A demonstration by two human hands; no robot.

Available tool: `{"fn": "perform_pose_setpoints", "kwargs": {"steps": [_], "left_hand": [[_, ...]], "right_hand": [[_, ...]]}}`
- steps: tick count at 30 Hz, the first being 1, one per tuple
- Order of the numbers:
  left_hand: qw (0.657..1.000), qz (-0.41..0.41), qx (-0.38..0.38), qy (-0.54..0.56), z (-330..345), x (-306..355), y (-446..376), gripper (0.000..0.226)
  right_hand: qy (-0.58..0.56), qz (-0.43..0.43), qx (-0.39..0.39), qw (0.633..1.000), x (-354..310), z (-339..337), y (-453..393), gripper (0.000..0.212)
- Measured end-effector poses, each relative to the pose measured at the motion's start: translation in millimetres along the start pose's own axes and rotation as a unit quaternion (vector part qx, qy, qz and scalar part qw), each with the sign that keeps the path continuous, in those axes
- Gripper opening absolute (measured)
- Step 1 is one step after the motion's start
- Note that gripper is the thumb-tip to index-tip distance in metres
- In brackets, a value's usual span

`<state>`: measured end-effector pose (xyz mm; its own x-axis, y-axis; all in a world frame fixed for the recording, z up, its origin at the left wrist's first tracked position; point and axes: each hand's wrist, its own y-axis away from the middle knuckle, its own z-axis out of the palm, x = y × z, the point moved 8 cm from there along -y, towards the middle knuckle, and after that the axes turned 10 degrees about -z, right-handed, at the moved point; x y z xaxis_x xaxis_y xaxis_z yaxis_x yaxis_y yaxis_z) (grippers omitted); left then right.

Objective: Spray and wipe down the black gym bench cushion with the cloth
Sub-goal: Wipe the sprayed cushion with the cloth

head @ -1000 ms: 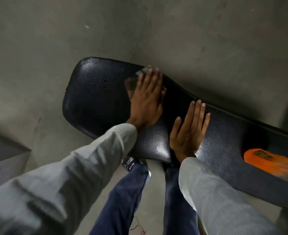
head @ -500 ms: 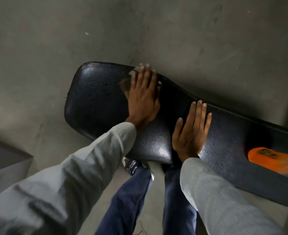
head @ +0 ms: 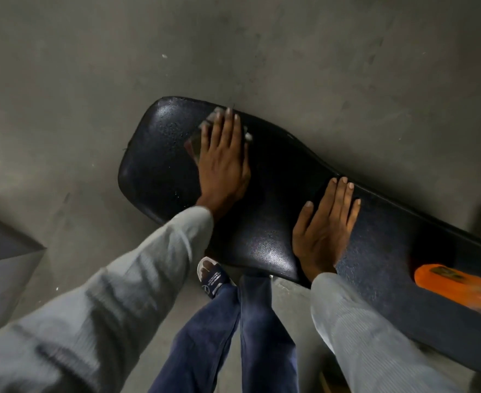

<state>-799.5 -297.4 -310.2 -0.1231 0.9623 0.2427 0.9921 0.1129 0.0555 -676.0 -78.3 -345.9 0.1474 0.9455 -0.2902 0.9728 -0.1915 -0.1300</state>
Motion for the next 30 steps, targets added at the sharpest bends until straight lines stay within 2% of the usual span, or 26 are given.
{"fn": "perform_pose_setpoints", "kwargs": {"steps": [2, 5, 7, 9, 12, 16, 19, 21, 24, 26, 28, 30], "left_hand": [[1.000, 0.010, -0.004, 0.008, 5, 18, -1, 0.061], [0.985, 0.165, -0.054, 0.001, 20, 52, 73, 0.063], [0.972, 0.217, -0.088, -0.005, 25, 50, 113, 0.063], [0.977, 0.198, -0.076, 0.001, 21, 32, 110, 0.064], [0.996, 0.088, -0.029, -0.006, 5, -13, 70, 0.063], [0.999, -0.043, 0.021, -0.018, -14, -66, 0, 0.062], [0.994, -0.105, 0.042, 0.001, -17, -56, -34, 0.063], [0.997, -0.075, 0.030, 0.012, -10, -28, -31, 0.063], [0.996, 0.087, -0.033, 0.012, 5, 19, 29, 0.062], [0.985, 0.158, -0.070, 0.007, 7, 18, 69, 0.062], [0.986, 0.153, -0.064, 0.006, -1, -9, 73, 0.062], [0.995, 0.091, -0.037, -0.007, -11, -47, 44, 0.061]], "right_hand": [[0.006, -0.001, -0.004, 1.000, -2, 1, -1, 0.066], [0.011, -0.002, -0.011, 1.000, -4, 0, -1, 0.065], [0.001, -0.012, -0.013, 1.000, -7, -3, -3, 0.062], [-0.017, -0.048, -0.005, 0.999, -20, -5, -9, 0.058], [-0.037, -0.114, -0.009, 0.993, -51, 3, -20, 0.057], [-0.026, -0.108, -0.003, 0.994, -68, 15, -19, 0.057], [-0.024, -0.108, 0.005, 0.994, -69, 16, -19, 0.057], [-0.021, -0.112, 0.004, 0.993, -69, 14, -19, 0.057], [-0.022, -0.114, -0.012, 0.993, -69, 15, -20, 0.057], [-0.025, -0.110, -0.017, 0.993, -70, 14, -20, 0.057], [-0.026, -0.105, -0.012, 0.994, -71, 12, -21, 0.057], [-0.022, -0.102, -0.009, 0.995, -72, 12, -21, 0.058]]}}
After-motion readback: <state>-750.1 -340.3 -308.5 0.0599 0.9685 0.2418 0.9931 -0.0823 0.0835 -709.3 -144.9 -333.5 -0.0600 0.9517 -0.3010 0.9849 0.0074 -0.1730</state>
